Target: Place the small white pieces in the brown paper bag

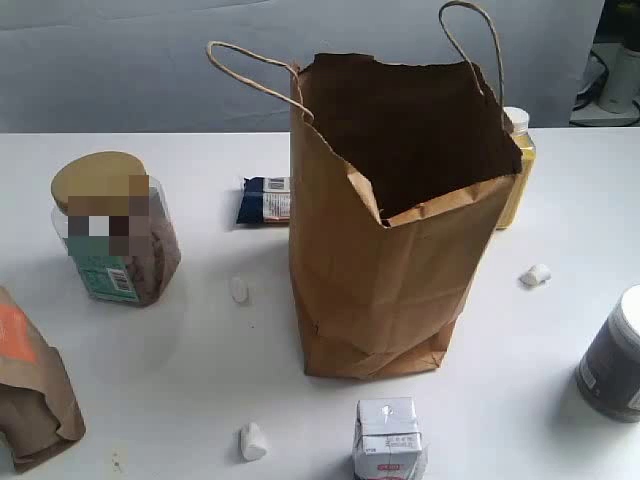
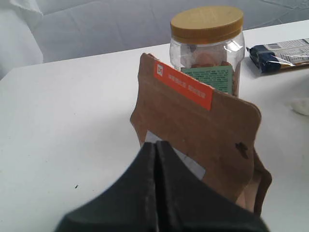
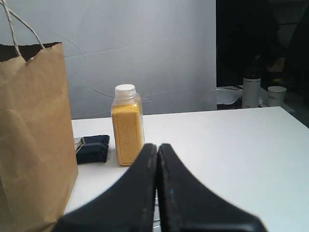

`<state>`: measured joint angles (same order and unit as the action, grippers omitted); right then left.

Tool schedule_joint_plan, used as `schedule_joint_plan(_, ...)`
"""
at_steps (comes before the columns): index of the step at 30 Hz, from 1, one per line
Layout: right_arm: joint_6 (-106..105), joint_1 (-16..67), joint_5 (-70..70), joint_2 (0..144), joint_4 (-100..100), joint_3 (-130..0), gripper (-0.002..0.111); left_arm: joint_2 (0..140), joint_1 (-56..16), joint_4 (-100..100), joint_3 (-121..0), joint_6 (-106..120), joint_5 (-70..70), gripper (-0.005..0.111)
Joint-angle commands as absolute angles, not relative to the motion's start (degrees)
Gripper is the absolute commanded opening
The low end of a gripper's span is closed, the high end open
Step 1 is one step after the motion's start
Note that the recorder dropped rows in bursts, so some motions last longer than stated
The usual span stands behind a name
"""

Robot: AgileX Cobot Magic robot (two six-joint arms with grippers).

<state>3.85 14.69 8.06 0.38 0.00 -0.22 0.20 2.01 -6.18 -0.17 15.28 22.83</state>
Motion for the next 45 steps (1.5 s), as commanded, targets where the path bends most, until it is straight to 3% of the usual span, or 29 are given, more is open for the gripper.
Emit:
schedule_joint_plan(1,3.45,14.32,7.76,0.0,0.0,0.0,0.0,0.0,1.56,-6.69,0.0,15.16,22.47,0.0)
schedule_joint_plan(7,3.45,14.32,5.03,0.0,2.34,0.0,0.0,0.0,1.56,-6.69,0.0,15.16,22.47,0.0)
schedule_joint_plan(13,3.6,14.32,0.0,0.0,18.49,0.0,0.0,0.0,1.56,-6.69,0.0,15.16,22.47,0.0)
schedule_joint_plan(24,4.06,14.32,1.98,10.56,21.99,-15.43,0.0,0.0,1.56,-6.69,0.0,15.16,22.47,0.0)
schedule_joint_plan(31,-5.31,14.32,19.24,21.84,21.45,-27.95,0.0,0.0,1.56,-6.69,0.0,15.16,22.47,0.0)
schedule_joint_plan(41,-13.81,14.32,44.74,54.2,19.5,-49.32,0.001,0.0,1.56,-6.69,0.0,15.16,22.47,0.0)
schedule_joint_plan(44,-14.19,14.32,50.55,64.92,19.51,-56.47,0.016,0.0,1.56,-6.69,0.0,15.16,22.47,0.0)
schedule_joint_plan(45,-14.19,14.32,54.02,70.03,18.86,-60.15,0.026,0.0,1.56,-6.69,0.0,15.16,22.47,0.0)
